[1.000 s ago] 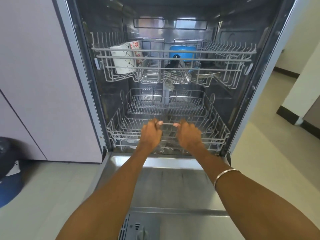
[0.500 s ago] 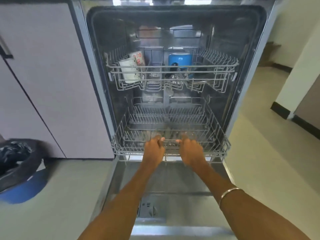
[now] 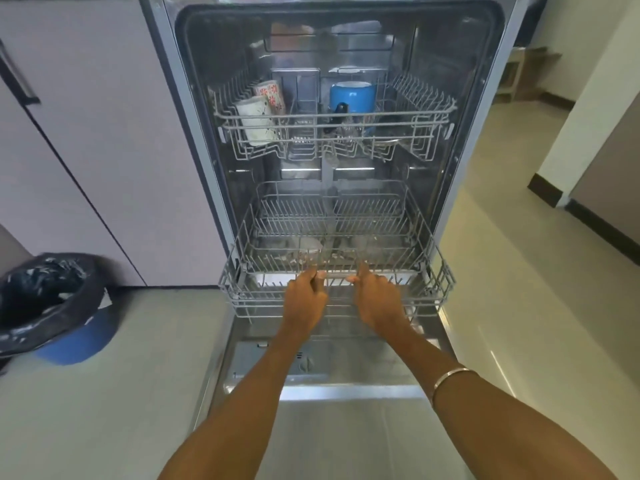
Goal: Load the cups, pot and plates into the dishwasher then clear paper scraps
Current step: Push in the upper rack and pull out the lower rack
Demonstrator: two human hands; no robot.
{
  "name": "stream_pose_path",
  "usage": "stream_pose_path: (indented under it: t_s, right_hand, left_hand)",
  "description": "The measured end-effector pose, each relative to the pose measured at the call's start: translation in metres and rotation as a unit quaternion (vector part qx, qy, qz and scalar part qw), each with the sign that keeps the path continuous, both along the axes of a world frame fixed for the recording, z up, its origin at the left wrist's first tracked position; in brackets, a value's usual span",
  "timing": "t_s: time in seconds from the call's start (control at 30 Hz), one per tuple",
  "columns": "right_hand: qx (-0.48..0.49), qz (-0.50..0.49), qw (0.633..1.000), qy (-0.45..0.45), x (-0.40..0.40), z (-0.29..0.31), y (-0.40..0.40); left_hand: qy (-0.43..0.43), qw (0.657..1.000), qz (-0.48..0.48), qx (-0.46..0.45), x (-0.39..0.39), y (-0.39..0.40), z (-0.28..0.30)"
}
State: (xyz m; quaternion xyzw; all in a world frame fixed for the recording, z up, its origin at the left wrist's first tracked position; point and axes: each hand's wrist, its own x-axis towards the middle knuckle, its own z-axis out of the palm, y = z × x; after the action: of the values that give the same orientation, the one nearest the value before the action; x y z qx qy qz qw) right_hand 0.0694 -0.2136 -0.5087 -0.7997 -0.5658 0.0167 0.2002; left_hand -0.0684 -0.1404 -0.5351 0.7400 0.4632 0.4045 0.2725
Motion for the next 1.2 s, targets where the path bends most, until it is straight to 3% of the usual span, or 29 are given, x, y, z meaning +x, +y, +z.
stream_pose_path:
  t_s: [0.33, 0.53, 0.67, 0.8, 1.1, 1.2]
  right_hand:
    - [-0.026, 0.013, 0.999, 0.032, -0.017, 0.012, -0.047]
    - [-0.085, 0.012, 0.988, 0.127, -0.033, 0.022, -0.086]
    - [-0.18, 0.018, 0.97, 0.162, -0.043, 0.031, -0.113]
    - [-0.273, 0.038, 0.938, 0.21, -0.048, 0.045, -0.135]
    - [-0.415, 0.039, 0.87, 0.261, -0.076, 0.066, -0.192]
    - [-0.432, 0.008, 0.86, 0.27, -0.081, 0.071, -0.199]
  left_hand:
    - [0.016, 0.998, -0.013, -0.059, -0.022, -0.053, 0.018]
    - [0.078, 0.988, -0.043, -0.129, -0.049, -0.091, 0.028]
    - [0.159, 0.95, -0.093, -0.253, -0.068, -0.11, 0.05]
    - [0.249, 0.904, -0.136, -0.321, -0.078, -0.132, 0.075]
    - [0.331, 0.846, -0.171, -0.382, -0.102, -0.197, 0.097]
    - [0.346, 0.849, -0.158, -0.368, -0.103, -0.212, 0.101]
